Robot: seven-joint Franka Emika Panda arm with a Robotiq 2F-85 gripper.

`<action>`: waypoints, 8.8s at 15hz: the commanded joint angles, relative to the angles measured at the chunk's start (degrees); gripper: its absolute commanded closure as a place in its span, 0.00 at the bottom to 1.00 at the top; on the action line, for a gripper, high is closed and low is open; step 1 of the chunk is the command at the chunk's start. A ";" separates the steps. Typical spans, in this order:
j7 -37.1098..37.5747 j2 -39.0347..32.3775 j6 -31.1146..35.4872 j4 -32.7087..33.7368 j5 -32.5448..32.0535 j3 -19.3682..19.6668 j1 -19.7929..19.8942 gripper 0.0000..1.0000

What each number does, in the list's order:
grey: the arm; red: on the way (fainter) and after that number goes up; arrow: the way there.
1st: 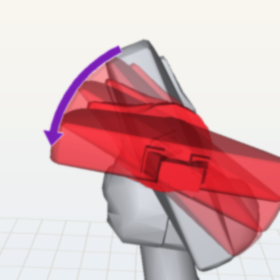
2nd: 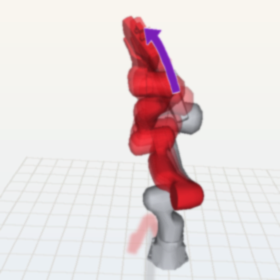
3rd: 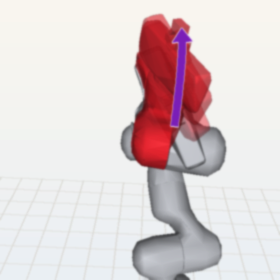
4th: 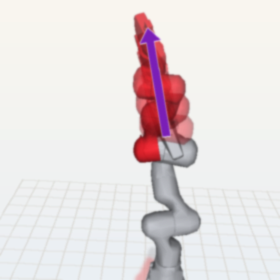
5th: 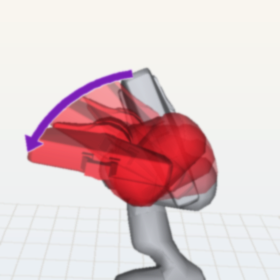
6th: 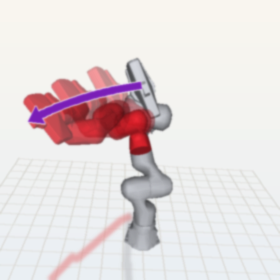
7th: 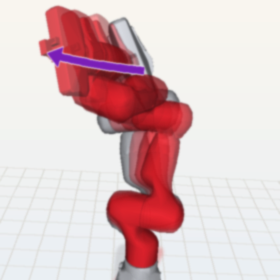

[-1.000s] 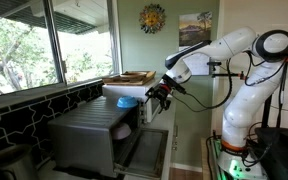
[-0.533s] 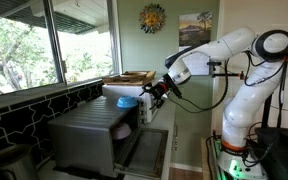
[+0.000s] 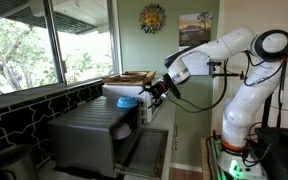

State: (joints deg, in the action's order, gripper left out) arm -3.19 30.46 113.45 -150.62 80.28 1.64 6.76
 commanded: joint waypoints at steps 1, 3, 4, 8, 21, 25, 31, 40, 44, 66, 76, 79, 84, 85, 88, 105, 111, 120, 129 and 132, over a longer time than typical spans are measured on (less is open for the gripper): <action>-5.71 -2.63 0.53 0.60 4.31 0.01 -0.37 0.00; -8.86 -3.90 0.79 0.83 6.50 -0.18 -0.47 0.00; -10.66 -4.63 0.81 0.92 8.19 -0.16 -0.57 0.00; -17.08 -7.39 1.16 1.42 15.13 -0.67 -0.68 0.00; -25.76 -12.70 1.51 3.15 24.86 -2.11 -0.42 0.42; -25.11 -12.27 1.70 2.99 24.61 -2.07 -0.32 0.49; -21.74 -10.00 1.87 3.37 21.66 -1.50 0.62 0.83; -19.88 -7.67 -10.46 2.17 20.93 3.44 1.45 1.00; -18.03 -7.92 -24.44 -0.16 15.59 6.45 2.50 1.00; -30.32 -23.76 -38.95 -3.84 21.27 5.66 2.71 1.00; -50.43 -36.11 -49.27 -2.37 23.58 5.12 0.76 1.00; -54.83 -38.54 -50.34 -1.15 25.64 4.71 -0.02 1.00; -60.73 -42.15 -51.24 0.95 30.79 4.04 -1.17 1.00; -61.82 -42.72 -51.30 1.29 31.78 3.97 -1.34 1.00; -63.42 -43.92 -51.09 1.89 34.39 3.98 -1.77 1.00; -60.65 -35.62 -31.83 0.28 42.13 2.92 -5.14 0.67; -58.24 -31.66 -21.71 -0.63 44.03 1.36 -5.58 0.23; -52.19 -21.94 -6.34 -3.44 48.01 -1.57 -6.15 0.04; -39.52 -15.21 -3.39 -5.13 41.73 -2.15 -5.04 0.04; -36.10 -14.13 -4.69 -5.53 38.86 -1.68 -4.45 0.04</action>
State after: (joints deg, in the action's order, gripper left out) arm -44.47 10.95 111.27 -154.53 121.82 -0.90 1.25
